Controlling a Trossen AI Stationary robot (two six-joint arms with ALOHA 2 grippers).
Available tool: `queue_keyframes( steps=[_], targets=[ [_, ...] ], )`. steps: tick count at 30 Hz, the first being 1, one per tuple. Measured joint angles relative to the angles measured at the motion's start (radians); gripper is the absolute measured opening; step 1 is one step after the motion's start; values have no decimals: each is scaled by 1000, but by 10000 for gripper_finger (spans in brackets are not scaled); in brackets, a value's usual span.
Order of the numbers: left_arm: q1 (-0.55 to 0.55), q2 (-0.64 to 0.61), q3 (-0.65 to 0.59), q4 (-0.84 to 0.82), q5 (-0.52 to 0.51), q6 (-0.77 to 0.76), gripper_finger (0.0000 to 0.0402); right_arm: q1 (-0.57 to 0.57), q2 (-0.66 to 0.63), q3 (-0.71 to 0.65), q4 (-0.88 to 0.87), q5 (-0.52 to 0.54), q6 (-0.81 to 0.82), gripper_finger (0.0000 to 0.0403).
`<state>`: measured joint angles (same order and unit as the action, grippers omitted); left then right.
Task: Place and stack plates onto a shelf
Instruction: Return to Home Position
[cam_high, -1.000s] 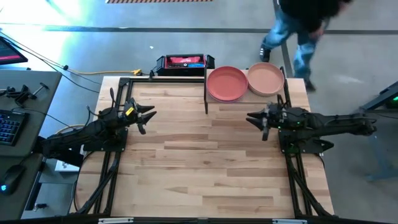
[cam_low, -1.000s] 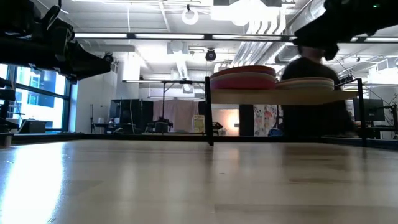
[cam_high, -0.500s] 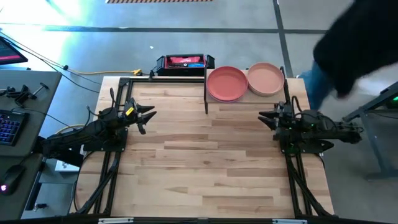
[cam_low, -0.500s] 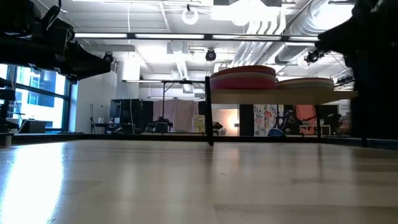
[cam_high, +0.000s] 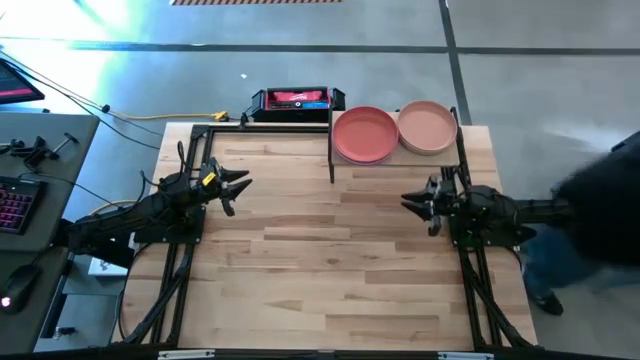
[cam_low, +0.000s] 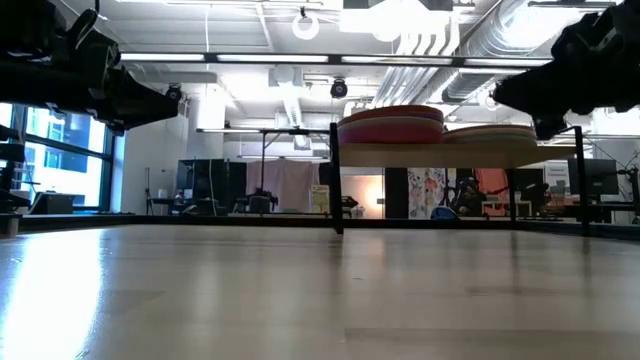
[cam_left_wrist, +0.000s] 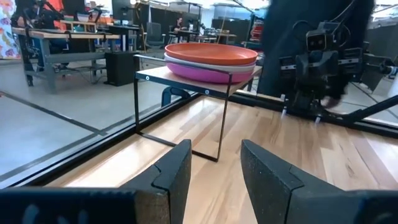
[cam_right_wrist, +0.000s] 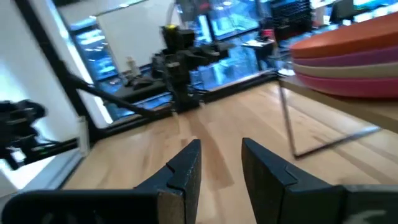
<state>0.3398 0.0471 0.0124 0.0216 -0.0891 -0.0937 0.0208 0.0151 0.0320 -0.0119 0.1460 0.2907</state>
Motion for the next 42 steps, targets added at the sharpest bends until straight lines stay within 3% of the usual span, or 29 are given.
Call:
queue_keyframes(
  steps=[10, 42],
  targets=[
    [0, 0, 0, 0, 0, 129, 129, 0, -1, -22, 39, -83, 33, 99],
    [0, 0, 0, 0, 0, 124, 129, 0, 3, -23, 38, -86, 42, 99]
  ],
)
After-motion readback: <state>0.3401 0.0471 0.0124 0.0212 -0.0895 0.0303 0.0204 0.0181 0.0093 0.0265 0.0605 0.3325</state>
